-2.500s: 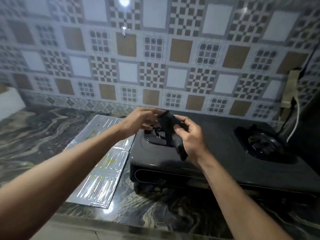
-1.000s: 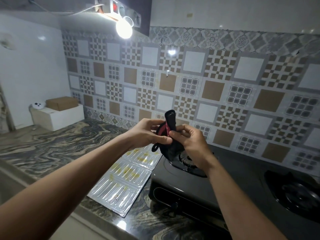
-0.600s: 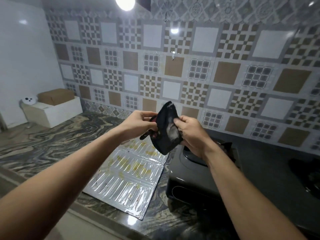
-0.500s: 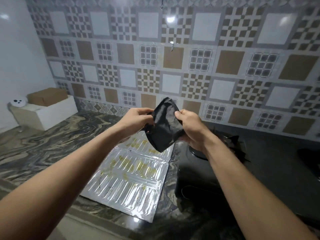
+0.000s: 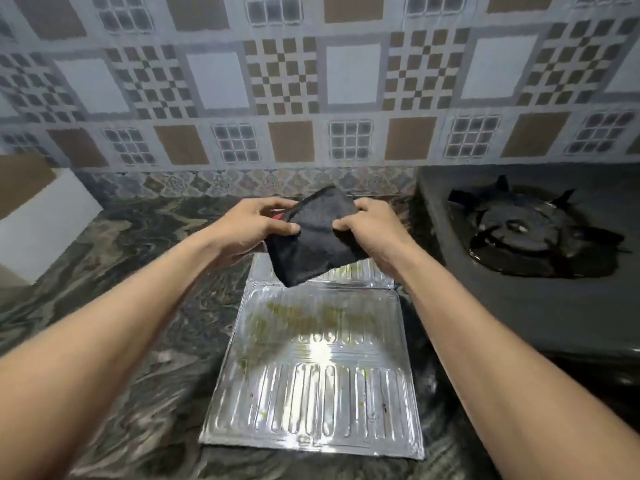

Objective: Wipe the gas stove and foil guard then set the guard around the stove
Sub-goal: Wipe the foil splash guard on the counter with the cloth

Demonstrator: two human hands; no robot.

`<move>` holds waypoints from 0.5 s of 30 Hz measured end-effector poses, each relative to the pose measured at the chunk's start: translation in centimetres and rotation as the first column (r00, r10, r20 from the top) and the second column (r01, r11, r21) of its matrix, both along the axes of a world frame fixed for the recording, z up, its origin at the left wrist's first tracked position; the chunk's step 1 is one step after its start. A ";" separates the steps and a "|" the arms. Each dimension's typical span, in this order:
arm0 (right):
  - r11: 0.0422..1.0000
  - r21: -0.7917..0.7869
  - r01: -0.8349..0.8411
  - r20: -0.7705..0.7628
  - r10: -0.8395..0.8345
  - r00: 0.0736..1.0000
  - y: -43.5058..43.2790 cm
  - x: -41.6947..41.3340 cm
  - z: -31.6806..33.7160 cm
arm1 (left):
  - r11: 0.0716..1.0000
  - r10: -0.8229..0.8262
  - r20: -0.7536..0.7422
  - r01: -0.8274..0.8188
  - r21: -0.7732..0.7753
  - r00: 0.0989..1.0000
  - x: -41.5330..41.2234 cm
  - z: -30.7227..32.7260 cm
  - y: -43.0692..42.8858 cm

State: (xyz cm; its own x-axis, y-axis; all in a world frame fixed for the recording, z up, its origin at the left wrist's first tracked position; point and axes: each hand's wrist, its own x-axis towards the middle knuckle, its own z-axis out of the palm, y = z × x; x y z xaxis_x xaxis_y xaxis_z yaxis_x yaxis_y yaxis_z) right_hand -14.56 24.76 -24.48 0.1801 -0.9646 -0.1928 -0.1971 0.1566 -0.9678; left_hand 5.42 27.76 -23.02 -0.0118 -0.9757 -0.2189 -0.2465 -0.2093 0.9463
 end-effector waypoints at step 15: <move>0.987 0.114 0.113 -0.117 -0.100 0.988 -9.5 4.6 -10.4 | 0.980 0.098 0.055 -0.106 0.168 0.994 4.3 -11.1 -12.8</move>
